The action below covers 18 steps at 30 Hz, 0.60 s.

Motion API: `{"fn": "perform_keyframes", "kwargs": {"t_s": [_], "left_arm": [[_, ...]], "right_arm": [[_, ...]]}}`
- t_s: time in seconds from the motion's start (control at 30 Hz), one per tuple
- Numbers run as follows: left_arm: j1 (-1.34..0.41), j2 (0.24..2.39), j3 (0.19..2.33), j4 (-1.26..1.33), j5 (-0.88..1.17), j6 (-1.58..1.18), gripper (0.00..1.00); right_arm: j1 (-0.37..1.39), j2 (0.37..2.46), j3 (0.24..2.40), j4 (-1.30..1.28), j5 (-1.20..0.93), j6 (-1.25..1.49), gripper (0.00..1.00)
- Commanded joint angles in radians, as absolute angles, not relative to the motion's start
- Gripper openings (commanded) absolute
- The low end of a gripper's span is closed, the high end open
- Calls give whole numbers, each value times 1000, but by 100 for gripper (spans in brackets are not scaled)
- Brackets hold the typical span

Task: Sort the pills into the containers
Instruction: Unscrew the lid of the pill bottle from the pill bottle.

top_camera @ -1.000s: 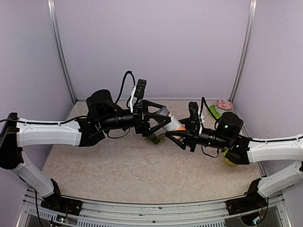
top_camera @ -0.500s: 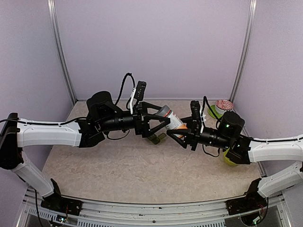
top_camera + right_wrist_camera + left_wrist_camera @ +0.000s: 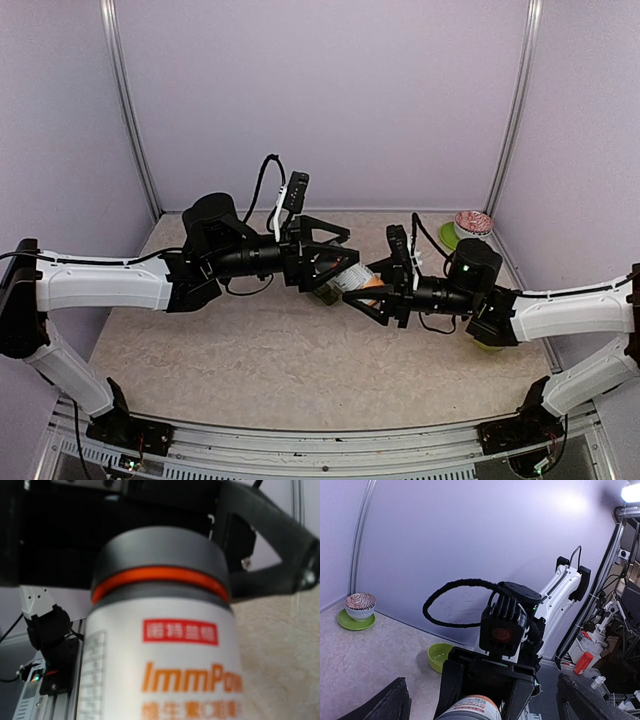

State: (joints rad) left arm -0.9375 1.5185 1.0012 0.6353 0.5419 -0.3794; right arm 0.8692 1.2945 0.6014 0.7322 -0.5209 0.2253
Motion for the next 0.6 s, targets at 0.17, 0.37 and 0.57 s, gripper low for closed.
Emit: {"fn": "perform_keyframes", "kwargs": {"t_s": [0.17,0.37,0.57], "left_arm": [[-939,1526,1026,668,580,-383,97],[-939,1515,1010,663,571,-379,89],[-935,1506,995,667,558,-383,82]], "right_arm": [[876,1302,635,793,-484,235,5],[872,1263,609,763,-390,220,4],[863,1223,590,753,-373,211,4]]}}
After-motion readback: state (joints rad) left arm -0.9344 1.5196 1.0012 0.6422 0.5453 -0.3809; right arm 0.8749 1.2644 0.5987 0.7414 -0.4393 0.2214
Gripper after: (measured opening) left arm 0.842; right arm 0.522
